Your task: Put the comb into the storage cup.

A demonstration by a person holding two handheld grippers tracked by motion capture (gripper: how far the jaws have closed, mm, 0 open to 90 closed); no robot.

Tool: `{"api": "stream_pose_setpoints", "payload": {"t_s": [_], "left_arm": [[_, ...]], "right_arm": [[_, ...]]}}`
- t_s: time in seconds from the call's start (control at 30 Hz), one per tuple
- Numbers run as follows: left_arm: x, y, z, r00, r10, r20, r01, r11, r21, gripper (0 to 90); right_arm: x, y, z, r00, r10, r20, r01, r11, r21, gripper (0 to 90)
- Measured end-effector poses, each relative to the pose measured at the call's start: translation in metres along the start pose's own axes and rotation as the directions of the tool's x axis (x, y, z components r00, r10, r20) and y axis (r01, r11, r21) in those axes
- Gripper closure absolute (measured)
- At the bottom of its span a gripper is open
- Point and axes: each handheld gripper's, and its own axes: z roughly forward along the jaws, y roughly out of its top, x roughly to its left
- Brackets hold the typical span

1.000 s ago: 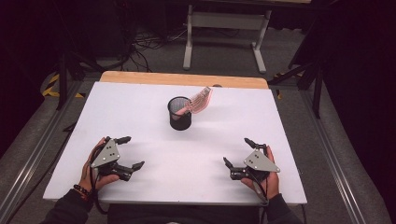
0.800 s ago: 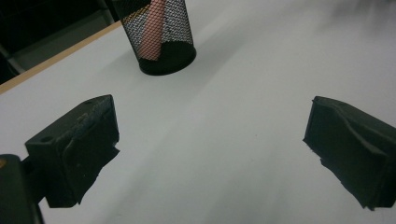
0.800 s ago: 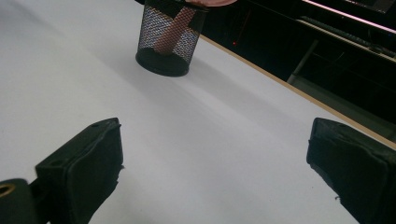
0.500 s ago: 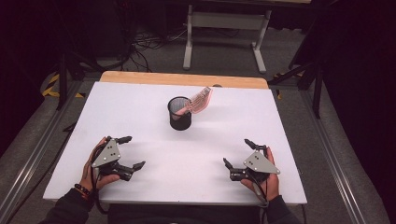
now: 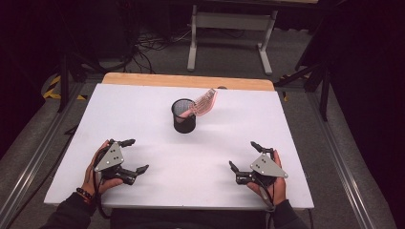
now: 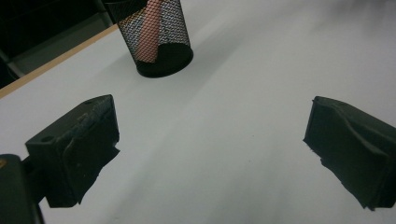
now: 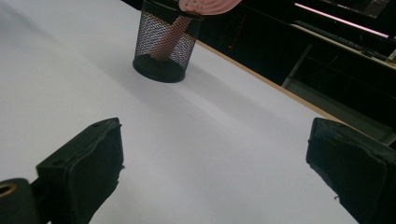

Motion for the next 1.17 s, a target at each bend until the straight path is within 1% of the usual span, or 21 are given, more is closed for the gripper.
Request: {"api": "stream_pose_setpoints", "payload": {"t_s": [0.67, 1.1, 1.17], "left_arm": [[0.0014, -0.0001, 0.0001, 1.0, -0.001, 0.0, 0.001, 1.0, 0.0, 4.0], [0.0031, 0.0, 0.0013, 0.9998, -0.018, 0.0, 0.018, 0.9998, -0.001, 4.0], [0.0034, 0.0003, 0.0017, 0.9999, -0.014, 0.001, 0.014, 0.9999, -0.001, 4.0]], "right_arm": [[0.0002, 0.0003, 0.0009, 1.0, 0.001, -0.01, -0.001, 1.0, 0.004, 4.6], [-0.0004, -0.0011, 0.0024, 0.9999, 0.008, -0.014, -0.008, 1.0, 0.014, 4.6], [-0.0004, -0.0012, 0.0022, 0.9999, 0.011, -0.013, -0.01, 1.0, 0.015, 4.6]]}}
